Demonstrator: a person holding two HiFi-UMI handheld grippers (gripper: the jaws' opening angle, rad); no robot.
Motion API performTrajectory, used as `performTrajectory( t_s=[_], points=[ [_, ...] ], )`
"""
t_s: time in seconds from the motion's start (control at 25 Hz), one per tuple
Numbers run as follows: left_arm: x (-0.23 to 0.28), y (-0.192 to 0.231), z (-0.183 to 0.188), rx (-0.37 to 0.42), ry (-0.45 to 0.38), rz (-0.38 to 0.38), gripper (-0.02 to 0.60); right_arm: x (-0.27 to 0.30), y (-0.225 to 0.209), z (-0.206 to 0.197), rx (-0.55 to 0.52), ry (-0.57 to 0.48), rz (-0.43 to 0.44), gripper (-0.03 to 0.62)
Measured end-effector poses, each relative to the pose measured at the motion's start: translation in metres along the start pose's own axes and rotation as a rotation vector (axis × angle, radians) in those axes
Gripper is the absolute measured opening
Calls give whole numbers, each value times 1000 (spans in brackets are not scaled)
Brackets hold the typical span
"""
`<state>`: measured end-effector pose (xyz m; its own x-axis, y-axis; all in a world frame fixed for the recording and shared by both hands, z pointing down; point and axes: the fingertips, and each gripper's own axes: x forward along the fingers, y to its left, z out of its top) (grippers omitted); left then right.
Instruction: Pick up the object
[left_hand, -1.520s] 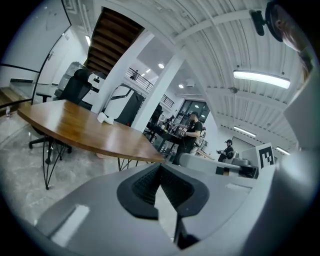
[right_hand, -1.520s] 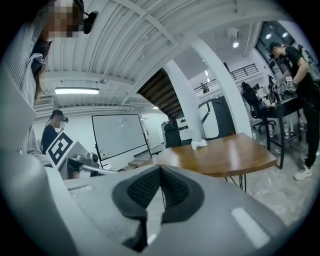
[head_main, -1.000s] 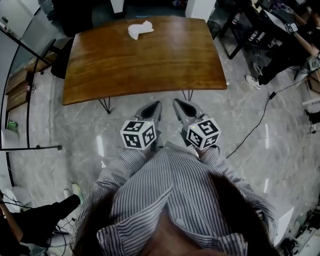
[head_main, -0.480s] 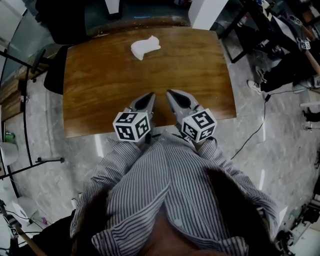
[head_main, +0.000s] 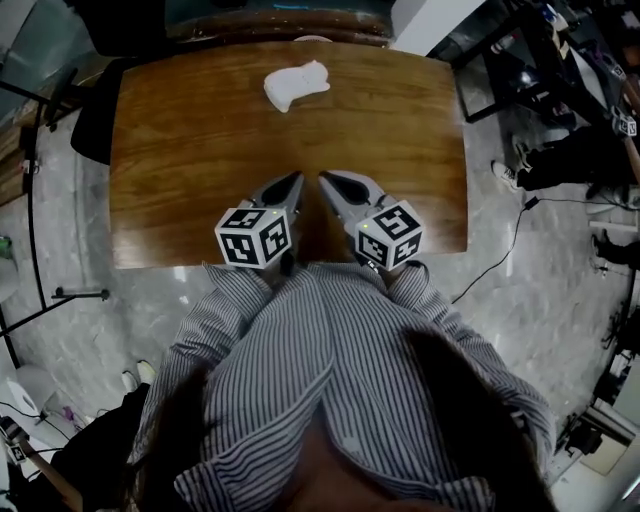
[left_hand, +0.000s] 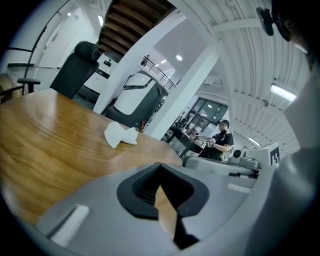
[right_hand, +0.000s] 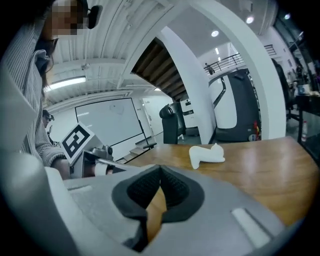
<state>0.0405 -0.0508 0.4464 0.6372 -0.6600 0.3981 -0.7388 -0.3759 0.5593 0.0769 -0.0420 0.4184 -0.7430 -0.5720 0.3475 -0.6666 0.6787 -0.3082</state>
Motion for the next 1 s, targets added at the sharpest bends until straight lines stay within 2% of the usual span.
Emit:
performTrajectory(
  t_s=[0.2, 0.4, 0.72, 0.84, 1.0],
  points=[
    [12, 19, 13, -50, -41, 63, 0, 20, -17, 11, -37, 39, 54, 3],
    [36, 31, 30, -124, -101, 41, 0, 50, -48, 33, -154, 86, 85, 8],
    [66, 72, 47, -215, -162, 110, 0, 113, -85, 51, -405, 225, 259, 26],
    [79, 87, 45, -272, -177, 138, 0, 137, -94, 53, -464, 272, 331, 32],
    [93, 102, 42, -316, -191, 162, 0, 161, -107, 45, -579, 359, 437, 90]
  ],
)
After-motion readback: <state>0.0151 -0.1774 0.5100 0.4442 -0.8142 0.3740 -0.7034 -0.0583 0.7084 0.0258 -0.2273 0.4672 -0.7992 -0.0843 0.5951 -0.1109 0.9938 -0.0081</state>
